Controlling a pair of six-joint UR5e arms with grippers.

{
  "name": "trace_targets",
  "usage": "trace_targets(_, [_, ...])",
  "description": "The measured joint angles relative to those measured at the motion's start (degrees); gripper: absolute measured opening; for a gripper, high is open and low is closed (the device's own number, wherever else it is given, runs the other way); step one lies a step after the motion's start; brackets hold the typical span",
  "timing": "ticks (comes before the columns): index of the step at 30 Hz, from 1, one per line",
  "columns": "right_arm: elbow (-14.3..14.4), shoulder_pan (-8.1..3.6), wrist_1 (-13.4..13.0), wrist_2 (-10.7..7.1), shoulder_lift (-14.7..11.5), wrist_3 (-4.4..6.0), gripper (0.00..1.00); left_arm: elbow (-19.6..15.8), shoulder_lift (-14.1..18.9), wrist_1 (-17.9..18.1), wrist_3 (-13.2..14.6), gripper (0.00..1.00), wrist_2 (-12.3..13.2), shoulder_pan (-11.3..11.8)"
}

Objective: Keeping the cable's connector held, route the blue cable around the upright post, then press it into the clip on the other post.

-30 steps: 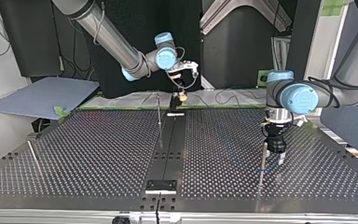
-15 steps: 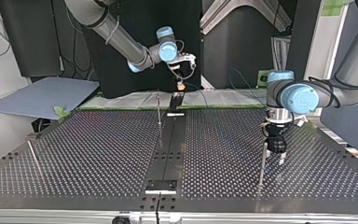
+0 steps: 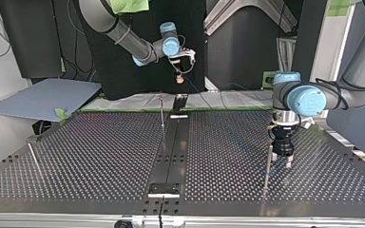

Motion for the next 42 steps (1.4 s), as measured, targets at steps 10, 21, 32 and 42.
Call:
trace_targets(10, [3.6,-1.25,-4.2,1.35,0.6,1.67,0.0,0.0,0.0,0.0,0.0,1.0,0.0,0.1])
trace_targets(21, [9.3,-4.14,-10.0,1.58,0.6,2.43,0.0,0.0,0.0,0.0,0.0,1.0,0.0,0.2])
trace_targets(32, [15.7,-7.2,-16.3,2.04,0.6,2.44,0.0,0.0,0.0,0.0,0.0,1.0,0.0,0.2])
trace_targets(42, [21.6,-9.18,-22.2,2.73,0.6,2.5,0.0,0.0,0.0,-0.1,-0.1,1.0,0.0,0.3])
